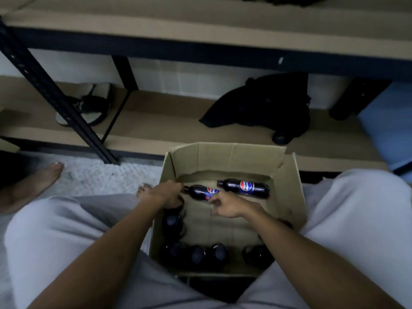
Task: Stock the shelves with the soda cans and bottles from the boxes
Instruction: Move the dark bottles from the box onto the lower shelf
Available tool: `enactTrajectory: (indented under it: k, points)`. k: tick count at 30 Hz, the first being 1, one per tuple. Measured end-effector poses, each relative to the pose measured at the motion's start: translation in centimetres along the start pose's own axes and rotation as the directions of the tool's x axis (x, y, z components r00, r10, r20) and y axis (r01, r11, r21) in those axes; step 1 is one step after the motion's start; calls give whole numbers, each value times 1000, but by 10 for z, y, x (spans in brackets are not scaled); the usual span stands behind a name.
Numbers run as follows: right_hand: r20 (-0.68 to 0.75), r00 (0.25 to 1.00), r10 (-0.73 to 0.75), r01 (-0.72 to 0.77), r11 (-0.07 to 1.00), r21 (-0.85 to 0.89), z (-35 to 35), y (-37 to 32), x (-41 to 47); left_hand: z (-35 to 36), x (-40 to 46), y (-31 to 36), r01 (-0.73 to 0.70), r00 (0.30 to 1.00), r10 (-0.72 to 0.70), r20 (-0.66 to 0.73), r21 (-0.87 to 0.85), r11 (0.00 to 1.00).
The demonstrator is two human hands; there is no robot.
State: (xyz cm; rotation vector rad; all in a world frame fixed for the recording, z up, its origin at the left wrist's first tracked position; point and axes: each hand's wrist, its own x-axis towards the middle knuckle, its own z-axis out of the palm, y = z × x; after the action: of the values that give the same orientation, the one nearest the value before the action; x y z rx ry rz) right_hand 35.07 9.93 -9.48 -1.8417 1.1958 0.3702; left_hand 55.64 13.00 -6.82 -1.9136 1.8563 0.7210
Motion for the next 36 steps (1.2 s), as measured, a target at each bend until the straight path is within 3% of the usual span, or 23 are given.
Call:
enactTrajectory:
  k: [3,5,7,13,16,19,23,26,29,36]
  points:
    - [368,925,98,-77,994,-72,30,12,-2,4,-2,6,42,999,-40,-20,79,996]
    - [472,867,158,-94,983,-157,48,18,-5,7,0,9,49,998,-44,-46,101,994]
    - [484,859,169,-127,985,-119,58,24,-7,10,3,10,45,998,-39,-53,128,991]
    - [346,933,98,-147,982,117,47,42,4,23,18,8,44,998,-41,-38,87,995]
    - [53,991,125,-133,967,215,45,50,17,25,24,7,55,996,-53,-72,30,998]
    - [-157,972,173,-117,942,314,51,57,26,25,30,5,69,989,-78,-126,-80,994]
    - [-207,948,240,-116,870,480,68,63,34,32,38,5,91,975,-145,-167,-295,951]
    - [-274,903,331,-78,752,655,78,62,36,43,44,3,56,971,-168,-172,-518,853]
    - [-268,896,355,-28,646,763,81,61,31,51,47,3,2,963,-164,-212,-607,795]
    - [-344,899,272,97,642,761,60,49,21,58,45,3,-90,922,-237,-305,-767,635]
